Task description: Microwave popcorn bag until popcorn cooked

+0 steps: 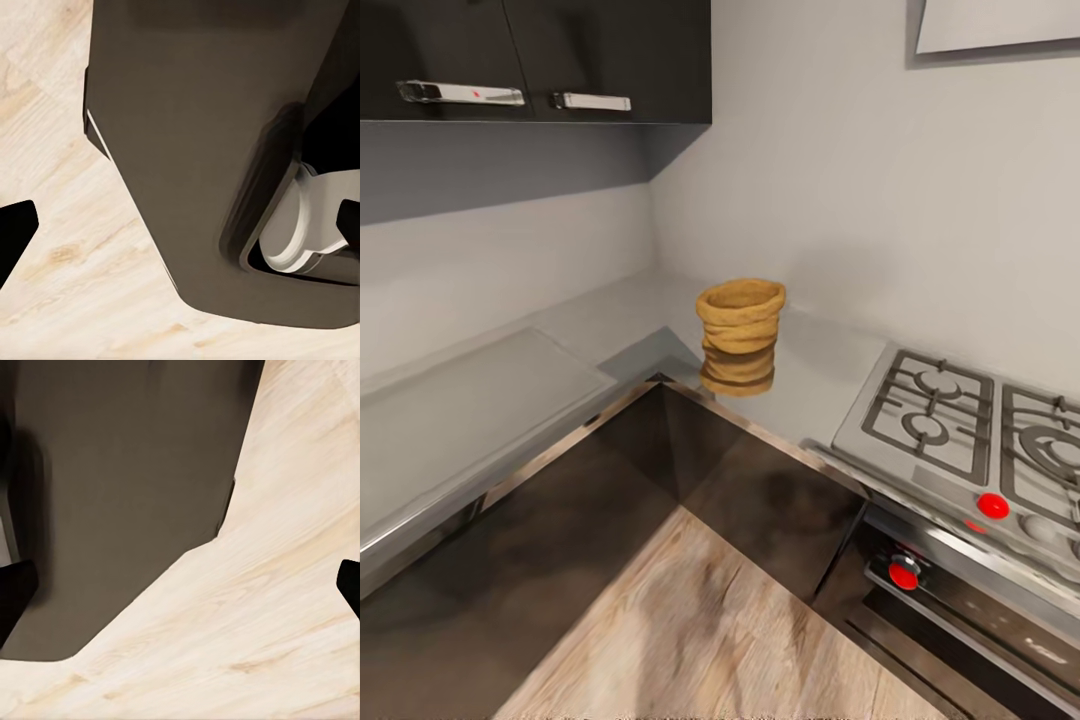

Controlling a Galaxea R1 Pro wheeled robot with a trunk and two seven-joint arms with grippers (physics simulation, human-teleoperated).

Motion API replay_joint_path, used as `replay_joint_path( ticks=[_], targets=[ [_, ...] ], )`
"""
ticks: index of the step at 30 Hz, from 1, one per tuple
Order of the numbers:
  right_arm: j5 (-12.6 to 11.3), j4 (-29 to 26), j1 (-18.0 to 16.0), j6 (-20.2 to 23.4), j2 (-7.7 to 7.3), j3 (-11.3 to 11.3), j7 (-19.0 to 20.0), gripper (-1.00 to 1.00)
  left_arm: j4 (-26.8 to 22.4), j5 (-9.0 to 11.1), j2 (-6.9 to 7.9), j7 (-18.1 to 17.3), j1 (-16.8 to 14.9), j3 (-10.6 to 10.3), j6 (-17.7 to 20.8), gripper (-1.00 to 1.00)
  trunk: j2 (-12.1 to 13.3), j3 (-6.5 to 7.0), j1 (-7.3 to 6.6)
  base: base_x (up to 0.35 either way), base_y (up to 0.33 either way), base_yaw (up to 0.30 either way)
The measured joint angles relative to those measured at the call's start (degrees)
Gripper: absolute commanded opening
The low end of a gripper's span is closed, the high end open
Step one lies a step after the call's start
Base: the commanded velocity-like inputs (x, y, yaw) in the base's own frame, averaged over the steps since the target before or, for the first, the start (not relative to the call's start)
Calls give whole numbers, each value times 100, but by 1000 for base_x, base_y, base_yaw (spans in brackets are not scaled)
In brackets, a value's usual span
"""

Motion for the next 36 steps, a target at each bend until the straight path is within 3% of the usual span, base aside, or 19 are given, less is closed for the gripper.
replay_joint_path(
  ticks=[24,26,28,30,31,33,36],
  targets=[
    [33,-47,-5,-5,-37,27,-65,100,0,-4,-9,0,-1,7,-6,100,0,-29,0,0,0,0],
    [49,-203,-32,-4,-87,9,-31,100,1,-6,-9,0,-1,6,-5,100,0,-29,0,0,0,0],
    [58,-774,-53,76,-87,9,-2,100,1,-6,-9,0,0,7,-7,100,0,-28,0,0,0,0],
    [59,-1481,-62,622,-54,4,12,100,1,-6,-9,0,0,7,-5,100,0,-28,0,0,0,0],
    [72,-1949,-64,1138,-17,2,23,100,2,-6,-9,0,1,7,-8,100,0,-28,0,0,0,0],
    [77,-2716,-63,1804,118,-7,61,100,2,-6,-9,0,2,8,-9,100,0,-28,0,0,0,0],
    [55,-3603,-63,2581,229,183,143,100,1,-6,-8,0,1,8,-8,100,0,-28,0,0,0,0]
  ],
)
